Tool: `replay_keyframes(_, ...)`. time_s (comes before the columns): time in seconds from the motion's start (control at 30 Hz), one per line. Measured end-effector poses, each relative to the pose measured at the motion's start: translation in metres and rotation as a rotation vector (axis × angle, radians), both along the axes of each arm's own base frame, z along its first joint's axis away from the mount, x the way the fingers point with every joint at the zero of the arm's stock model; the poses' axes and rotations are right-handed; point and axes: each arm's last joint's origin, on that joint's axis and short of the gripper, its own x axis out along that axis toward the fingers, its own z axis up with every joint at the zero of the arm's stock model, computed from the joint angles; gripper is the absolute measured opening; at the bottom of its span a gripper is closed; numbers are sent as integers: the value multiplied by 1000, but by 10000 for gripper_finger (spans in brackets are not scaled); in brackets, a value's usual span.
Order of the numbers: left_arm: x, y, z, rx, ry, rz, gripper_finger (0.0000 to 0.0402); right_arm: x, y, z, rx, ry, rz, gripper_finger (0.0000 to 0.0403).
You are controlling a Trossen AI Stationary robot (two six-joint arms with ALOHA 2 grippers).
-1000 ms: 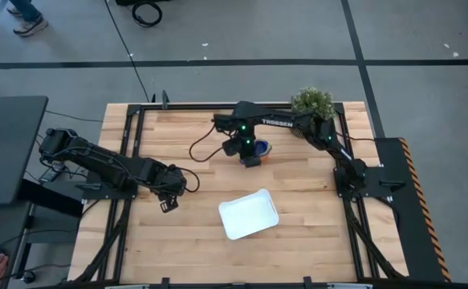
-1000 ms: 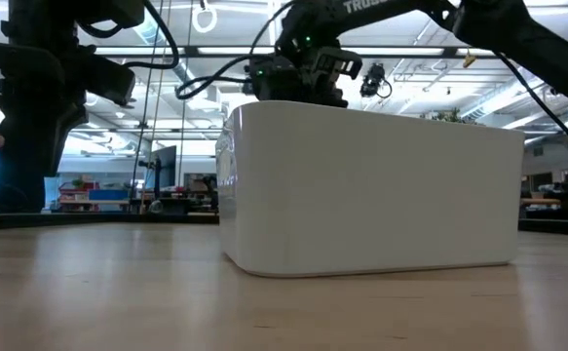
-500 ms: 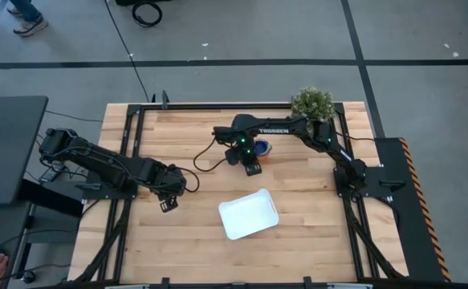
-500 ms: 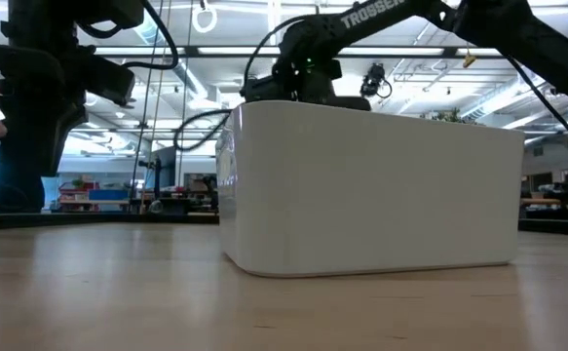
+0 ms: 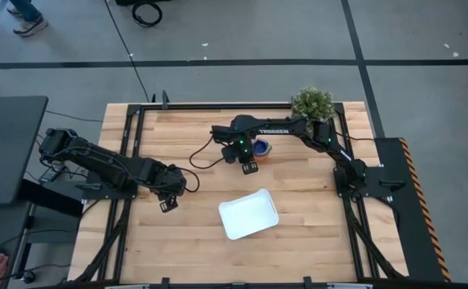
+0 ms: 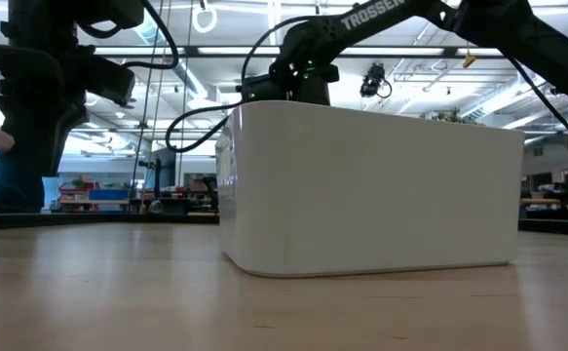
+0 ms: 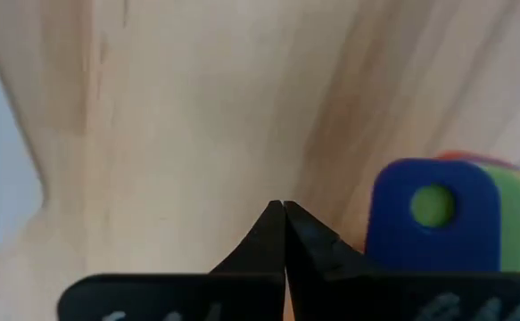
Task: Nest measuring cups in basket
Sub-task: Stack the violet measuring cup into the green measuring cup
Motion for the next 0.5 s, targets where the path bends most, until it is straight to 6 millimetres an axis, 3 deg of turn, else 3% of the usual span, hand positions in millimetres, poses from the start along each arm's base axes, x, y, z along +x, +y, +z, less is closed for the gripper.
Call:
replay_keyframes(0.33, 0, 0, 0, 0, 0, -1, 84, 0, -6, 0, -23, -14, -9, 0)
replay_keyframes(0.5, 0, 0, 0, 0, 0, -1, 84, -5, -1, 1, 62, 31, -11, 0)
